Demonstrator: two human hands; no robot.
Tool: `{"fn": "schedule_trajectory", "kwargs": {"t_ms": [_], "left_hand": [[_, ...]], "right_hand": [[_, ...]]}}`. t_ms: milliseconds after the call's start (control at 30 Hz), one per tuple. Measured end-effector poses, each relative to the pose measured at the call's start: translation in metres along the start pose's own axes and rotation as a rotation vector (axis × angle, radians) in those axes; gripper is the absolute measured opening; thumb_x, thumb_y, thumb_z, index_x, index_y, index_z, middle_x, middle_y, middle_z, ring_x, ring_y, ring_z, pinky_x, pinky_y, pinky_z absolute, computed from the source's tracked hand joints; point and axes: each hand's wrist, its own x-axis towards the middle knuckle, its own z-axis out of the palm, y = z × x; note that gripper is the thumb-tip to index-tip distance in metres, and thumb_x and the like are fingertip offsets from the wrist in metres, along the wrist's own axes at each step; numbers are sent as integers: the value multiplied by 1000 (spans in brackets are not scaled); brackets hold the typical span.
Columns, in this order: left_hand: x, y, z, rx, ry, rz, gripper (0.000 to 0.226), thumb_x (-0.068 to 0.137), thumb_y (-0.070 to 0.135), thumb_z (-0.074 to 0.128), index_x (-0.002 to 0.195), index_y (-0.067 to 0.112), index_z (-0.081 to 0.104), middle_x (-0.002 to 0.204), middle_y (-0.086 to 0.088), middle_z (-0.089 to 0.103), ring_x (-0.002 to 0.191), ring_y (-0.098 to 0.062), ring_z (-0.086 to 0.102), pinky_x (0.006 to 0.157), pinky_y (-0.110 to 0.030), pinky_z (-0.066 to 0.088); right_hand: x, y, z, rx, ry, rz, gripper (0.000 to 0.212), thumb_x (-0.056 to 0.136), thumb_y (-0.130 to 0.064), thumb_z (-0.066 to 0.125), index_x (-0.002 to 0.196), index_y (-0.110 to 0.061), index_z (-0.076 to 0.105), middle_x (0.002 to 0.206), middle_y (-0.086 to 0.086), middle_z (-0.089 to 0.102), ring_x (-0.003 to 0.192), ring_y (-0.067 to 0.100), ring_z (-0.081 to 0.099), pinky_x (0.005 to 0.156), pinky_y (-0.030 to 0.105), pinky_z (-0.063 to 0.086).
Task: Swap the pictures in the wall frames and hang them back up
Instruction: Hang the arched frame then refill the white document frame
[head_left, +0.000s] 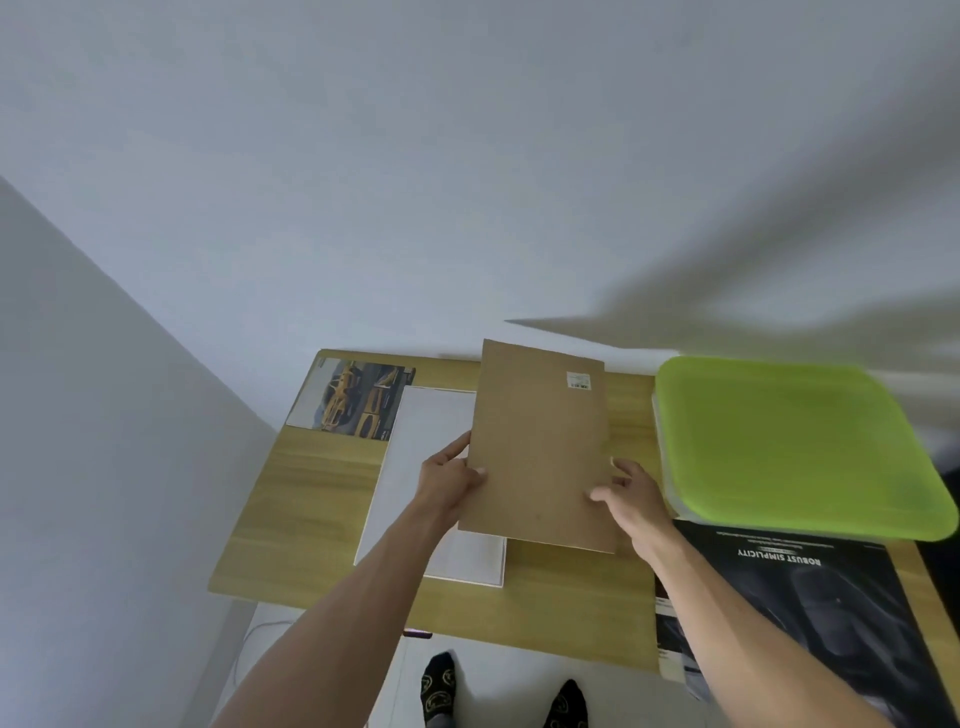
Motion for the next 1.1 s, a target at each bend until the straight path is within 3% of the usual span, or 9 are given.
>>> {"fn": "schedule_trajectory", "kwargs": {"t_ms": [100,200,300,433,567,667,733,833,1100], "left_hand": [[2,8,-33,142,6,103,66,80,-15,60,130,28,60,95,-7,76,93,-24,70,84,-36,56],[5,16,-65,329,-18,179,65,75,-13,64,125,28,66,91,-14,73,87,-20,69,80,-30,54],[7,23,-93,499,-17,235,60,75,-9,67,122,28,67,84,-9,72,82,-17,69,73,-26,53],[12,29,-123,672,20,323,57,72,-5,69,117,31,67,76,-4,68,69,-15,64,65,-27,52],[17,20,-146,828,15,405,69,69,-4,73,132,16,55,85,-3,65,72,-16,61,57,-20,47],[23,5,-159,882,8,432,58,70,-5,74,122,13,57,88,-2,63,76,-22,61,59,-25,49],[25,-4,-164,908,-1,432,48,70,-4,74,113,10,58,90,-5,63,81,-27,62,65,-36,52],[27,-17,-169,928,-15,449,48,70,-2,73,114,7,58,94,-9,64,86,-30,60,72,-43,52],[36,-33,-174,941,-40,402,54,64,1,81,114,10,65,91,0,61,84,-24,58,66,-25,41]], "right_hand": [[-9,-10,17,4,-76,-39,64,80,1,75,137,-17,51,107,7,66,90,18,66,64,27,48],[-13,-15,41,-21,-73,-83,63,76,-2,80,132,-18,55,103,9,68,89,22,68,65,29,49],[-18,-19,68,-67,-69,-109,64,73,-6,83,130,-21,56,101,10,68,87,22,69,68,30,52],[-30,-23,102,-210,-20,-173,60,75,-19,85,126,-28,53,106,4,61,90,12,61,65,18,43],[-36,-17,129,-313,47,-249,64,75,-20,84,130,-19,52,97,-4,62,93,17,61,72,25,42],[-40,-7,143,-373,63,-256,62,77,-15,82,130,-14,51,92,-7,59,92,19,60,76,27,42],[-42,1,148,-393,70,-230,61,78,-13,81,130,-13,50,102,0,59,98,20,58,77,27,40],[-44,15,153,-402,90,-176,62,77,-13,81,130,-14,50,114,6,59,103,22,57,79,26,38],[-44,20,159,-446,135,-125,61,76,-7,79,130,-14,52,111,8,59,95,21,54,75,26,37]]}}
